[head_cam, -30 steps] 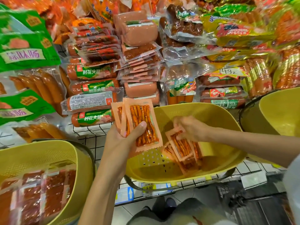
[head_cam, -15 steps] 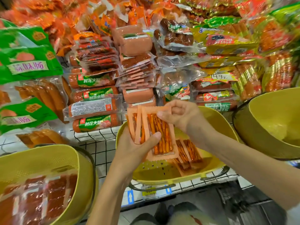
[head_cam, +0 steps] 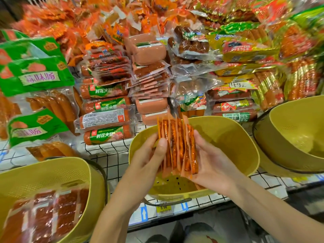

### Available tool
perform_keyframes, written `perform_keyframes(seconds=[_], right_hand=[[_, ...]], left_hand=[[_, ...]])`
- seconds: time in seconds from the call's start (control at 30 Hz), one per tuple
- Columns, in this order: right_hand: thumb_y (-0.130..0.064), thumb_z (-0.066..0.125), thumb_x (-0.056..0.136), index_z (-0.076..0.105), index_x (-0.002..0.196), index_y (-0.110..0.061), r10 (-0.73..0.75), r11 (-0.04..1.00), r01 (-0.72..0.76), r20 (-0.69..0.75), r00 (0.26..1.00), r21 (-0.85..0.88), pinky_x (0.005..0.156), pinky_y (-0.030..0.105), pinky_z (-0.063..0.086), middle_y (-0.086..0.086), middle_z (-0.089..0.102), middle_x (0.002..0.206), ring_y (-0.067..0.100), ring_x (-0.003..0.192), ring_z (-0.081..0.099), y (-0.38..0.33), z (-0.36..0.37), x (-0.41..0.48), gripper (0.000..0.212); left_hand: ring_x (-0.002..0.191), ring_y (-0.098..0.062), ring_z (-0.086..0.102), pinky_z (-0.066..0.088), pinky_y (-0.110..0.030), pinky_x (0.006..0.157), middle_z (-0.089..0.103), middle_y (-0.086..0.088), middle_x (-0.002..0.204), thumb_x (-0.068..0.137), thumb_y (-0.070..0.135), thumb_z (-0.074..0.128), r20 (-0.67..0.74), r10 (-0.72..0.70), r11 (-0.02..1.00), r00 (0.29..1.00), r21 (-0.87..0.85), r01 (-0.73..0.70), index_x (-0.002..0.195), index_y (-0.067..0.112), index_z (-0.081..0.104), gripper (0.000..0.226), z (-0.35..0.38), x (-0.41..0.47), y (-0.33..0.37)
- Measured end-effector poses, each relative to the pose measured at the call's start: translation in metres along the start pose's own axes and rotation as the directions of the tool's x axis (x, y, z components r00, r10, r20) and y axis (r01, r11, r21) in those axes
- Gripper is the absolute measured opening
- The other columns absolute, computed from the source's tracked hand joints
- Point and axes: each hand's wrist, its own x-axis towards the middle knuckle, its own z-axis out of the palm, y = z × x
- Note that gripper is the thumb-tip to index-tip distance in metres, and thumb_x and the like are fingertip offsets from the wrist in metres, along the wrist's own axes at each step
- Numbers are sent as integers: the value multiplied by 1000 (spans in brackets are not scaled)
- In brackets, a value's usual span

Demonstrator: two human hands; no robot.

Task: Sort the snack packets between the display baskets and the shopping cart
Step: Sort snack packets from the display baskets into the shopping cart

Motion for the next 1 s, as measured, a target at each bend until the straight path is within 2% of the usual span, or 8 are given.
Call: perform_keyframes(seconds=[0.07, 0.13, 0.3, 0.47, 0.67, 0.77, 0.87, 1.0], right_hand=[[-37, 54, 93, 58, 129, -11, 19, 997, -20, 13, 1000, 74, 104, 43, 41, 10, 63, 126, 25, 121, 56, -2, 0, -3, 44], [-36, 54, 94, 55, 132, -8, 19, 996, -17, -13, 1000, 87, 104, 43, 42, 13, 61, 128, 28, 122, 55, -3, 3, -5, 48], [-33, 55, 94, 52, 133, -3, 6, 995, -2, -36, 999, 99, 111, 42, 33, 15, 58, 130, 29, 125, 51, -4, 5, -9, 50], [-39, 52, 94, 56, 132, -10, -15, 999, 19, -93, 996, 41, 113, 44, 30, 12, 57, 133, 27, 127, 50, -3, 3, -12, 47], [-43, 48, 95, 47, 139, -14, -72, 997, 73, -136, 988, 4, 115, 51, 23, 13, 46, 143, 30, 135, 41, 5, 2, -18, 53], [-44, 56, 91, 60, 127, -15, -136, 990, 141, -162, 977, 22, 114, 47, 28, 11, 59, 130, 28, 125, 50, 11, 7, -29, 47], [-35, 71, 81, 68, 116, -15, -227, 971, 238, -198, 953, 32, 100, 44, 46, 8, 66, 119, 24, 114, 61, 19, 13, -47, 40], [-15, 83, 69, 66, 118, -7, -346, 895, 413, -321, 881, 167, 99, 58, 43, 17, 61, 127, 31, 119, 57, 31, 17, -83, 52]], left_hand=[[94, -27, 69, 59, -42, 76, 72, -7, 104, 87, 35, 49, -13, 27, 999, 1000, 26, -27, 124, 23, 57, 40, 2, 0, 0], [92, -21, 71, 59, -31, 71, 73, -4, 105, 87, 27, 53, -19, 36, 999, 999, 19, -35, 127, 20, 55, 40, 4, 0, 0], [93, -19, 71, 59, -28, 71, 73, -3, 106, 89, 23, 53, -20, 41, 999, 999, -20, -41, 125, 18, 57, 36, 3, -1, 0], [87, -13, 71, 57, -24, 66, 74, 0, 98, 86, 17, 58, -49, 39, 999, 998, 17, -38, 116, 19, 60, 31, 6, 4, -3], [93, -18, 71, 59, -31, 66, 73, -1, 105, 87, 22, 56, -21, 14, 998, 1000, -54, -16, 118, 17, 60, 32, 9, 4, -3], [89, -22, 72, 60, -35, 67, 74, -4, 99, 97, 12, 47, -51, -34, 995, 998, -93, 29, 110, 19, 64, 23, 8, 4, -9], [75, -19, 70, 57, -33, 57, 74, -1, 85, 93, 2, 45, -102, -57, 988, 993, -151, 42, 94, 18, 66, 27, 16, 3, -16], [70, -11, 67, 55, -26, 54, 72, 3, 83, 88, -3, 41, -79, -68, 958, 995, -285, 43, 99, 16, 64, 32, 34, 4, -25]])
